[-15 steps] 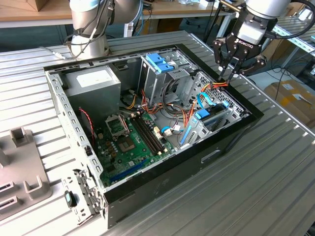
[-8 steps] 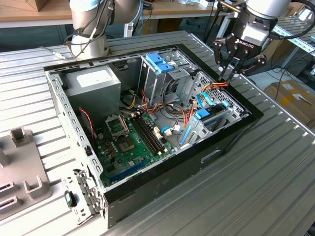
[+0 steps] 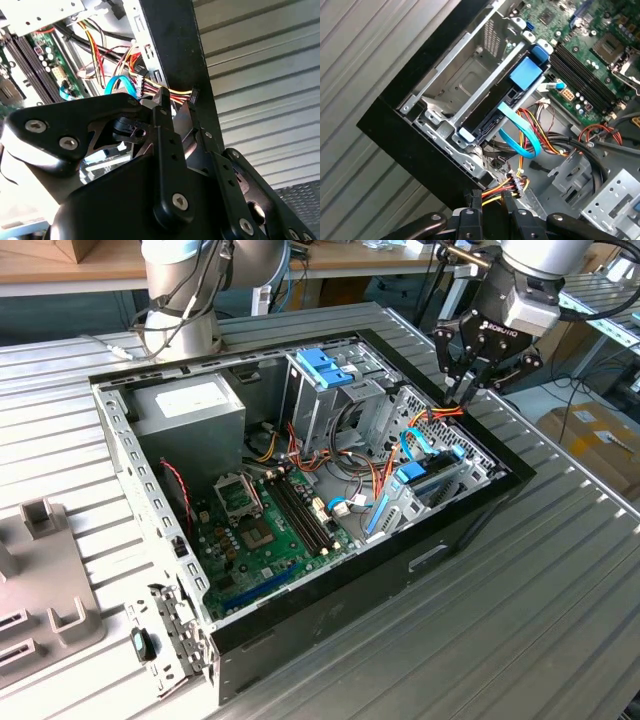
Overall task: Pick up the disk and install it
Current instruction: 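Insert the second disk wire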
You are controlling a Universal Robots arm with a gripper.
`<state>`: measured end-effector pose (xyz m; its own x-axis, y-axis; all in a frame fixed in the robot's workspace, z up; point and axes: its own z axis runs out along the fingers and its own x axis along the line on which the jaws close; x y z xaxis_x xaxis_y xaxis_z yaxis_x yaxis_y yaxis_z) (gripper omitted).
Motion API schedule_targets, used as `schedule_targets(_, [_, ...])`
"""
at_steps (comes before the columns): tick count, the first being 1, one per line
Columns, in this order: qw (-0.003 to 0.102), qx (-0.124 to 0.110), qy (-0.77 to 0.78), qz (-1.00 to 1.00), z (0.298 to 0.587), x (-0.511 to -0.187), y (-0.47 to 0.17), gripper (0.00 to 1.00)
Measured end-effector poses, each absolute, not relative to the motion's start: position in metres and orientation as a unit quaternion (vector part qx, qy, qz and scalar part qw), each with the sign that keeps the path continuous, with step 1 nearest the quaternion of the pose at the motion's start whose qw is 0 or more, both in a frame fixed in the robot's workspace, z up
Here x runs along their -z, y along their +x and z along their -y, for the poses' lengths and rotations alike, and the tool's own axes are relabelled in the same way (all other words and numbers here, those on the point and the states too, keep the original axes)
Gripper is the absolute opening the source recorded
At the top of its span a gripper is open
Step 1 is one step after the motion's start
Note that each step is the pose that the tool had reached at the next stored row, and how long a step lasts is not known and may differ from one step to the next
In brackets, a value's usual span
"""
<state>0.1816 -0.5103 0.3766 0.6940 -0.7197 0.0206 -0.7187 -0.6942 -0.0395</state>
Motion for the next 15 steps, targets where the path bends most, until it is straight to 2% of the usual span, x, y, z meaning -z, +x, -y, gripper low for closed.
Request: schedule_targets(15, [0.017,0.015,-0.968,-0.248,0.5103,-0.375,0.1831,0.3])
